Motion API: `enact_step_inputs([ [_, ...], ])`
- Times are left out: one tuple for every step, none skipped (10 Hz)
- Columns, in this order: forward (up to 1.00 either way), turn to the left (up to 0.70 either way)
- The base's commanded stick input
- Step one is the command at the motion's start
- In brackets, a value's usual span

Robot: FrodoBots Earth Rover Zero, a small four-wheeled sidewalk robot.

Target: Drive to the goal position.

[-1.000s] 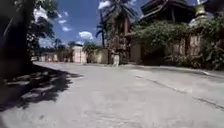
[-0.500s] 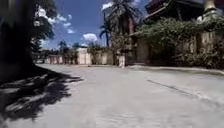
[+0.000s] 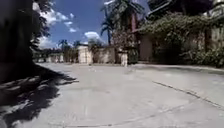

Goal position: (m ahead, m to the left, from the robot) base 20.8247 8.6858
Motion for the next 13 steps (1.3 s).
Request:
enact_step_inputs([
  [1.00,0.40],
  [1.00,0.40],
  [1.00,0.40],
  [1.00,0.40],
  [1.00,0.00],
  [1.00,0.00],
  [1.00,0.00],
  [1.00,0.00],
  [1.00,0.01],
  [1.00,0.04],
  [1.00,0.07],
  [1.00,0.08],
  [1.00,0.12],
])
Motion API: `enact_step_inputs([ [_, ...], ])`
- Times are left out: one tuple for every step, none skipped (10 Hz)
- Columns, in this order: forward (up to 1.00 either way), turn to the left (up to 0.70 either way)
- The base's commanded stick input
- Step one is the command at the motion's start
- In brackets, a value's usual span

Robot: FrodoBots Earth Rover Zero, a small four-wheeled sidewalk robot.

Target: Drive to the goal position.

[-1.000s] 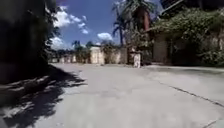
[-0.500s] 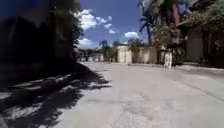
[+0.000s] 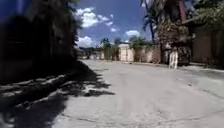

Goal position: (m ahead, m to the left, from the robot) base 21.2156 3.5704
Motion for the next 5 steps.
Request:
enact_step_inputs([
  [1.00,0.02],
  [1.00,0.20],
  [1.00,0.22],
  [1.00,0.37],
  [1.00,0.40],
])
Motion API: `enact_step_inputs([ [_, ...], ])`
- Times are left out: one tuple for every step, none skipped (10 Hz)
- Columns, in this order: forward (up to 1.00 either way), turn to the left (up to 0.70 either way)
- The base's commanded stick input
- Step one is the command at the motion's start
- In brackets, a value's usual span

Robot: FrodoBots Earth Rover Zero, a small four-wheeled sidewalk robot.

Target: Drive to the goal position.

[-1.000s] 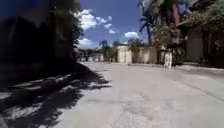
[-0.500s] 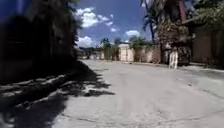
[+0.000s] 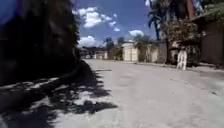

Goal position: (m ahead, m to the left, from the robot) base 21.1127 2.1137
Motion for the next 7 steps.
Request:
enact_step_inputs([
  [1.00,0.11],
  [1.00,0.00],
  [1.00,0.03],
  [1.00,0.06],
  [1.00,0.09],
  [1.00,0.03],
  [1.00,0.00],
])
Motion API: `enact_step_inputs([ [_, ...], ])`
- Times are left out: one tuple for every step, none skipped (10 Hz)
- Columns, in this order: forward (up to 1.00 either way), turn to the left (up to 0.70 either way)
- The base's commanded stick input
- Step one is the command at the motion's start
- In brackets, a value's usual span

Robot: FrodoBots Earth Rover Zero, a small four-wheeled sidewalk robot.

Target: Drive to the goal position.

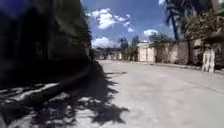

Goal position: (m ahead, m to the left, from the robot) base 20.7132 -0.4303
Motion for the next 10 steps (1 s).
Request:
enact_step_inputs([
  [1.00,0.00],
  [1.00,0.00],
  [1.00,0.03],
  [1.00,0.04],
  [1.00,0.08],
  [1.00,0.07],
  [1.00,-0.01],
  [1.00,-0.10],
  [1.00,-0.18],
  [1.00,-0.26],
])
